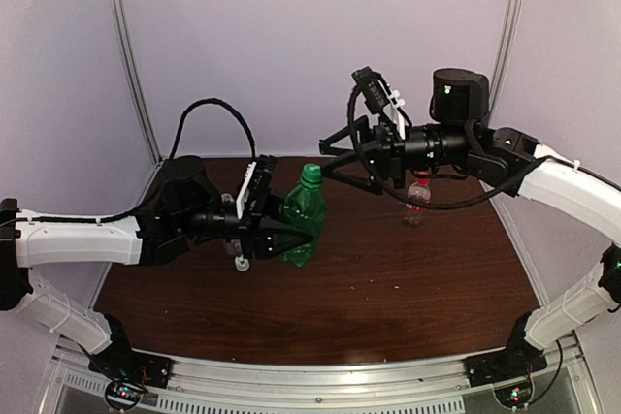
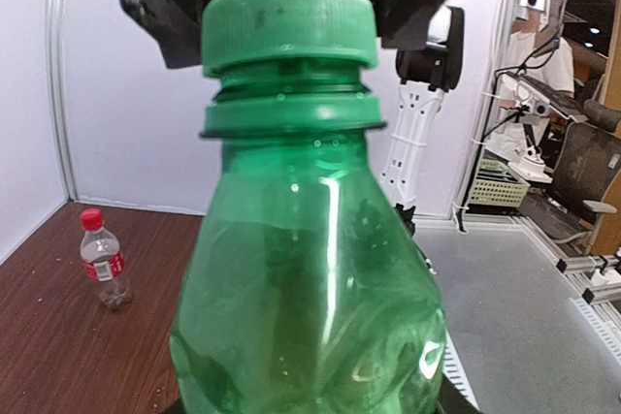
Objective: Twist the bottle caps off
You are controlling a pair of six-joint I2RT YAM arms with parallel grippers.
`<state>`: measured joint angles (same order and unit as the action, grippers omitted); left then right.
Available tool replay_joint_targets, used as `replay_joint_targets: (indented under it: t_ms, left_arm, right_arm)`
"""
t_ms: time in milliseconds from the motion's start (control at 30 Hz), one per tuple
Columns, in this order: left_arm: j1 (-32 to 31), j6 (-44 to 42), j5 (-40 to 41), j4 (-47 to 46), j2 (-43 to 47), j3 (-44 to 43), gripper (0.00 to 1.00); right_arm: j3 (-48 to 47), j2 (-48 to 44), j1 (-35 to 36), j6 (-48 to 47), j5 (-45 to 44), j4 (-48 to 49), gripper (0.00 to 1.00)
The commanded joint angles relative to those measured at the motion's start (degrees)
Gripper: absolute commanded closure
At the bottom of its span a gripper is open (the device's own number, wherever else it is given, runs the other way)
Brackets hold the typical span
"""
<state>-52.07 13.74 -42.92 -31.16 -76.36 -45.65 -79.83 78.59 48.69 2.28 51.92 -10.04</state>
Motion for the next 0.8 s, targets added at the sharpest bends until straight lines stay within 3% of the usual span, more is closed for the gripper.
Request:
replay_joint_targets:
  t_ms: [0, 167, 433, 567, 767]
  left_arm:
    - [0.33, -2.22, 8.24, 1.18, 1.56, -1.66, 0.67]
    - [0.35, -1.90, 12.89, 1.59, 1.08, -1.55, 0.67]
    - [0.37, -1.69, 19.49, 3.01, 0.69, -1.92, 0.67]
    - [0.31, -1.74, 20.29, 3.07, 0.40, -1.80, 0.67]
    - [0.35, -1.75, 21.19, 3.47, 0.83, -1.40, 0.67]
  right_arm:
    - [1.15, -2.02, 1.76, 9.66, -19.47, 4.06, 0.26]
    - [1.31, -0.61, 3.77, 13.55, -29.90, 4.92, 0.19]
    - [0.25, 2.43, 5.50, 15.91, -33.77, 4.67, 0.17]
    - [-0.25, 3.94, 6.02, 15.82, -33.75, 4.70, 0.23]
    - [-0.39, 4.81, 6.32, 15.74, -33.73, 4.86, 0.40]
